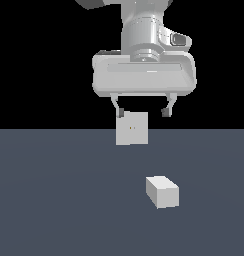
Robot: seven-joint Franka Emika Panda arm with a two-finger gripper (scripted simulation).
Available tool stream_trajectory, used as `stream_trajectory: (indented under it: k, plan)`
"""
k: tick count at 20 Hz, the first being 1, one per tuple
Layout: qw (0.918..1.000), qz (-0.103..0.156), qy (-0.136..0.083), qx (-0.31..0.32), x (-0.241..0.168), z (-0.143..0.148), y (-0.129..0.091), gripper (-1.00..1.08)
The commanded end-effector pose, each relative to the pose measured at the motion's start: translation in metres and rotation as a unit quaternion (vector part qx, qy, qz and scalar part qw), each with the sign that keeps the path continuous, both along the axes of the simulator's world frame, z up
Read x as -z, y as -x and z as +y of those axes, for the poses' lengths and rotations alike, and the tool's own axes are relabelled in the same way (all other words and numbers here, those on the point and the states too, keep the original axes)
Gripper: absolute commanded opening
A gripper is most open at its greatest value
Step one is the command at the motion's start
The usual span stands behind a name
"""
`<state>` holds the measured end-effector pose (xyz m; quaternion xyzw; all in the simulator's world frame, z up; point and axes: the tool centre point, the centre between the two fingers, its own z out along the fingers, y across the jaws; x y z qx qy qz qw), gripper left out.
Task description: Plug the charger into the wall socket.
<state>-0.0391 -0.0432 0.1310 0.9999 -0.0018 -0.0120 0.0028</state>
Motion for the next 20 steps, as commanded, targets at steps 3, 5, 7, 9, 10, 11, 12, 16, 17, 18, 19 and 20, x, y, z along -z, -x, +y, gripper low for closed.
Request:
stream_trajectory:
  k: [3, 5, 7, 9, 10, 11, 12, 16, 17, 18, 19, 20]
  plan:
    - [0.9997, -0.004, -0.001, -0.024, 0.018, -0.001, 0.023, 1.0]
    - [0.9993, -0.006, -0.002, -0.036, 0.027, -0.003, 0.034, 1.0]
    - [0.9989, -0.008, -0.002, -0.047, 0.036, -0.004, 0.044, 1.0]
    - [0.9984, -0.01, -0.002, -0.057, 0.043, -0.005, 0.053, 1.0]
    - [0.9981, -0.01, -0.003, -0.061, 0.047, -0.006, 0.058, 1.0]
    - [0.9978, -0.011, -0.003, -0.065, 0.05, -0.007, 0.061, 1.0]
    - [0.9975, -0.012, -0.003, -0.069, 0.054, -0.008, 0.065, 1.0]
    - [0.9966, -0.014, -0.004, -0.081, 0.063, -0.01, 0.075, 1.0]
    - [0.9965, -0.014, -0.004, -0.083, 0.065, -0.011, 0.077, 1.0]
    - [0.9963, -0.015, -0.004, -0.084, 0.066, -0.011, 0.078, 1.0]
    - [0.9962, -0.015, -0.004, -0.085, 0.067, -0.011, 0.079, 1.0]
    - [0.9962, -0.015, -0.004, -0.086, 0.068, -0.012, 0.079, 1.0]
